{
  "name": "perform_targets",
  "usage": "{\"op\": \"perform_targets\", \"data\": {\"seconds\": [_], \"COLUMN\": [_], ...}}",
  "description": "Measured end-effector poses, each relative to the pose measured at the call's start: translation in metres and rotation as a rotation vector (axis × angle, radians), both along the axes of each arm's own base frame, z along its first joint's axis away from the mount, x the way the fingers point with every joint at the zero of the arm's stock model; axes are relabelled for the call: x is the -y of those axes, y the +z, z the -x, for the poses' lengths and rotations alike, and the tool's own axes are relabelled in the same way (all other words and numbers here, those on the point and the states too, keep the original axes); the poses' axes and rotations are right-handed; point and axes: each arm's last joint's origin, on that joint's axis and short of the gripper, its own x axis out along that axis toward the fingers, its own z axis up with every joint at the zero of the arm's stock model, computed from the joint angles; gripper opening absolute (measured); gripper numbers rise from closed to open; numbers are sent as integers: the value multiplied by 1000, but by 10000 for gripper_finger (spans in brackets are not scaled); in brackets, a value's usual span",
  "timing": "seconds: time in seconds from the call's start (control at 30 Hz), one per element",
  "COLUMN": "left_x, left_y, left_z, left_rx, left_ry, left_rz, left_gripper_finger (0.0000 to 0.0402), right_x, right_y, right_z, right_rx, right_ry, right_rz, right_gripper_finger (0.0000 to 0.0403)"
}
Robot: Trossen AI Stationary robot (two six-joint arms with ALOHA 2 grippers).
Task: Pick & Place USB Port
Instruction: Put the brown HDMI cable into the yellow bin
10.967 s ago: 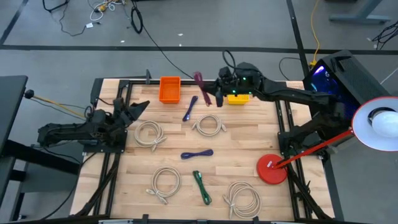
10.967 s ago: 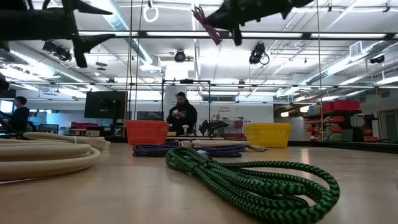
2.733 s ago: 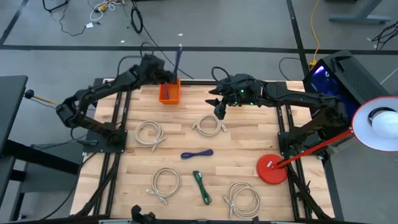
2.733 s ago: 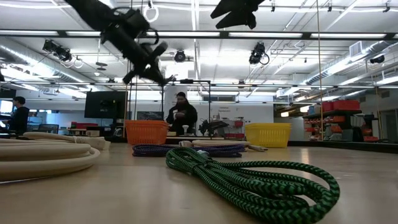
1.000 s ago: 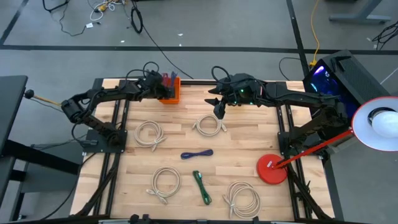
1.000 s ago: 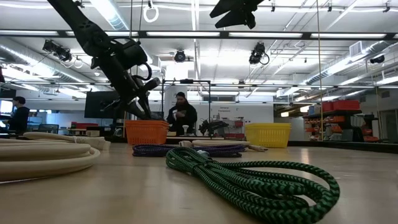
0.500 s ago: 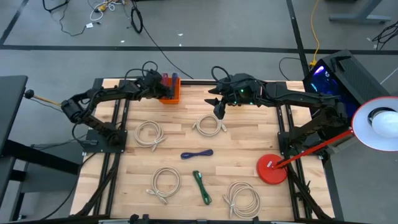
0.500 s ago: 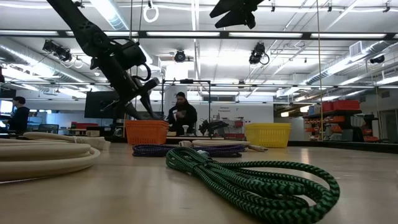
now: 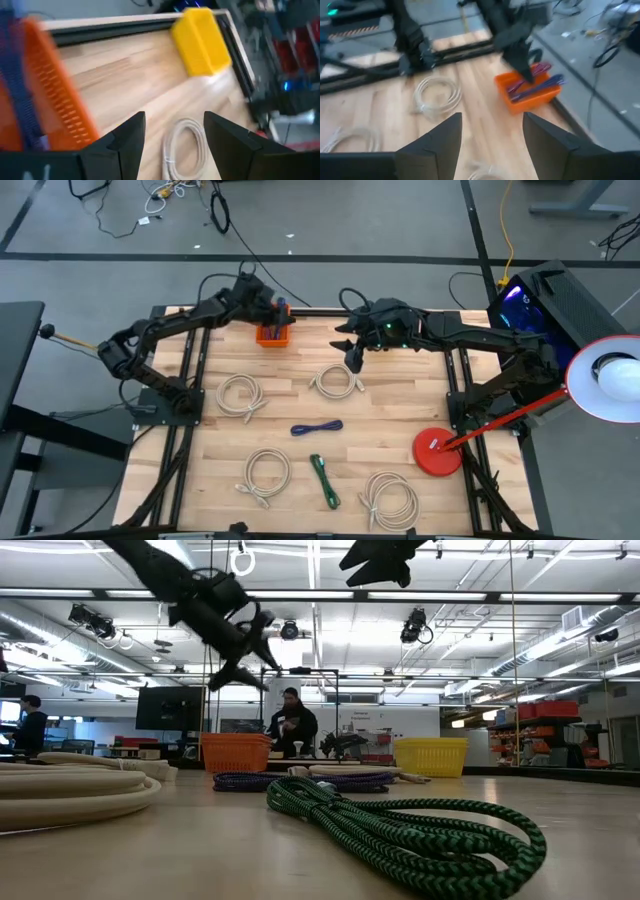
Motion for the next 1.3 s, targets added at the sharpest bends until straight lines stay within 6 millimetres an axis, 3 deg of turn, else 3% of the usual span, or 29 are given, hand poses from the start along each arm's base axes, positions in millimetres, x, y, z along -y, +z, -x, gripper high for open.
{"op": "perform_targets", "data": {"seconds": [0.2, 0.37, 0.53, 0.87, 1.07, 1.17, 1.3], "left_x": [38, 83, 111, 119, 119, 119, 119], "left_y": [30, 27, 24, 27, 27, 27, 27], "left_z": [-24, -40, -49, -56, -57, -57, -57], "left_rx": [-164, -298, -363, -312, -299, -297, -294], "left_ry": [-200, -320, -319, -287, -291, -293, -300], "left_rz": [-68, -112, -186, -187, -187, -183, -181], "left_gripper_finger": [201, 200, 200, 200, 200, 199, 199], "right_x": [-5, -8, -10, -16, -17, -16, -13], "right_y": [-40, -76, -113, -180, -217, -221, -212], "right_z": [4, 7, 12, 16, -6, -11, -19], "right_rx": [-292, -366, -396, -329, -387, -415, -384], "right_ry": [25, 8, 21, 94, 133, 121, 111], "right_rz": [-82, -124, -181, -346, -372, -373, -318], "right_gripper_finger": [210, 210, 210, 210, 210, 210, 210]}}
